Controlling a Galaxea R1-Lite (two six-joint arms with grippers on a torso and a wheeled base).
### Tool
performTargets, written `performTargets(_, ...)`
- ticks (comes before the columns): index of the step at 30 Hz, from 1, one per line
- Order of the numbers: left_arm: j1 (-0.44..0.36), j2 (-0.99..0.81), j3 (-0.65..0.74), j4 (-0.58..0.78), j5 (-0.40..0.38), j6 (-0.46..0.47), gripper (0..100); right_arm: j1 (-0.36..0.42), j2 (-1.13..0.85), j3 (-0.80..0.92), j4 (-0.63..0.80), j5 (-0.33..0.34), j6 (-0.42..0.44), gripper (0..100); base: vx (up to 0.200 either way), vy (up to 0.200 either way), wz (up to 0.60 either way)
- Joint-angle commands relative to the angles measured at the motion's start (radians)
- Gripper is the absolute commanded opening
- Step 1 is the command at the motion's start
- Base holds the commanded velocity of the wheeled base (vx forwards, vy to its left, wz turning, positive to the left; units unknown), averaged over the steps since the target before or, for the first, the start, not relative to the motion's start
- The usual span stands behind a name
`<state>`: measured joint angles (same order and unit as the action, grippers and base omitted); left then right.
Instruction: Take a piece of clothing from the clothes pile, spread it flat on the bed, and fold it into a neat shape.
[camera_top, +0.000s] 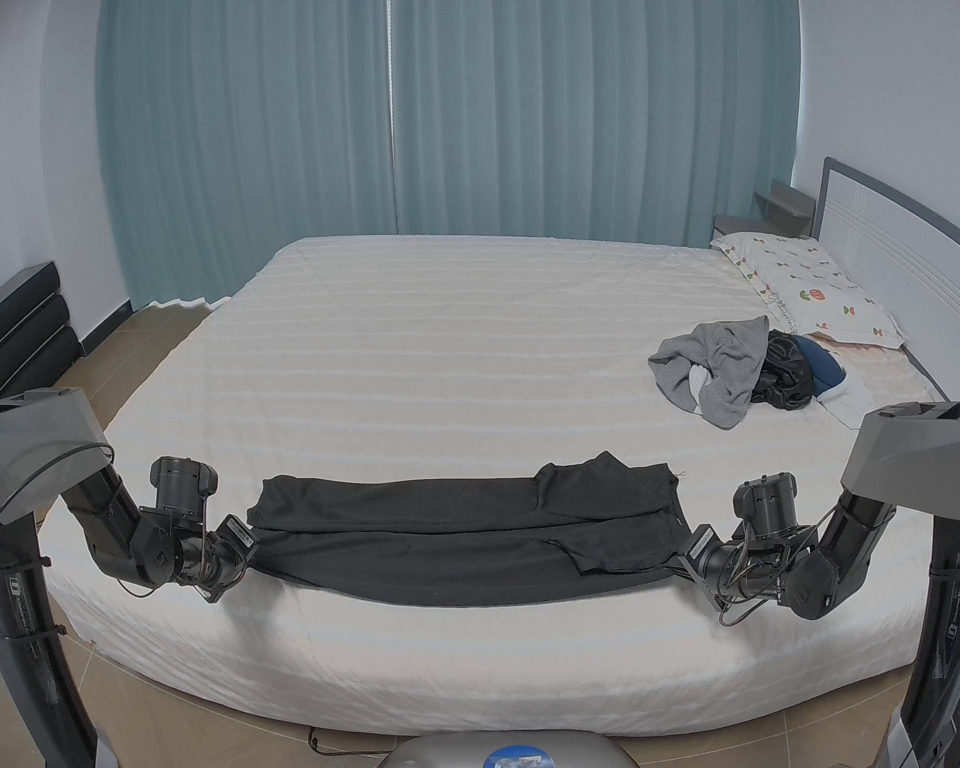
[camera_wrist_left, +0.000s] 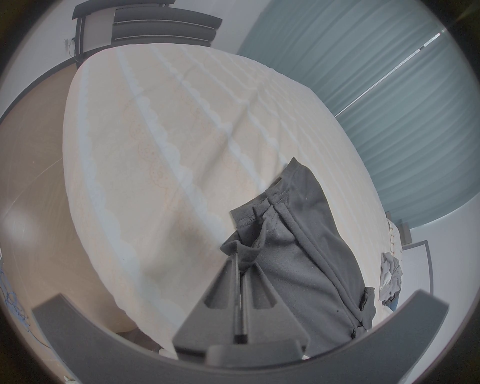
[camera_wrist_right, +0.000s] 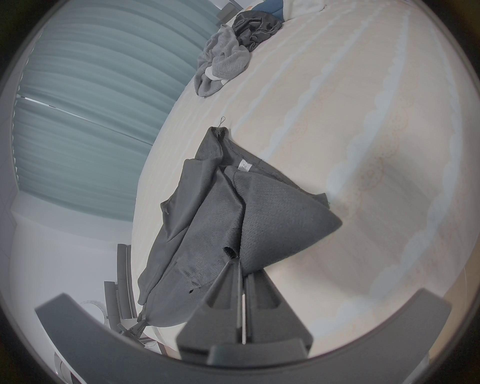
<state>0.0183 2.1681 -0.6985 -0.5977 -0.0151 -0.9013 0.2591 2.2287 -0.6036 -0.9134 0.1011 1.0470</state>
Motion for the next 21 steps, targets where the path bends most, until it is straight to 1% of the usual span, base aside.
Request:
performTargets(1,0.006,-0.016,0.004,0.001,0.001,0.005,0,-0.001,-0.035,0.024,0.002,0.000,0.001,0,0.000,0.000,0.00)
performTargets(6,0.008,-0.022,0.002,0.021,0.001,0.010,0,0.002,-0.049,0.048,0.001,-0.001,-0.005,0,0.000,0.000,0.00)
performTargets(11,0.015,-0.065,0.008,0.098,0.003,0.079,0,0.009,-0.080,0.094,0.010,-0.001,-0.032,0,0.000,0.000,0.00)
performTargets(12,0.015,-0.065,0.008,0.098,0.003,0.079,0,0.009,-0.080,0.094,0.010,-0.001,-0.032,0,0.000,0.000,0.00)
performTargets(13,0.022,-0.071,0.008,0.114,0.003,0.088,0,0.012,-0.080,0.108,0.010,-0.001,-0.056,0,0.000,0.000,0.00)
performTargets(15,0.026,-0.071,0.007,0.119,0.003,0.090,0,0.017,-0.080,0.117,0.010,-0.001,-0.068,0,0.000,0.000,0.00)
performTargets(20,0.037,-0.077,0.022,0.145,0.003,0.153,0,0.040,-0.098,0.157,0.011,-0.003,-0.105,0,0.000,0.000,0.00)
performTargets(21,0.037,-0.088,0.031,0.162,0.003,0.174,0,0.040,-0.106,0.166,0.011,-0.004,-0.125,0,0.000,0.000,0.00)
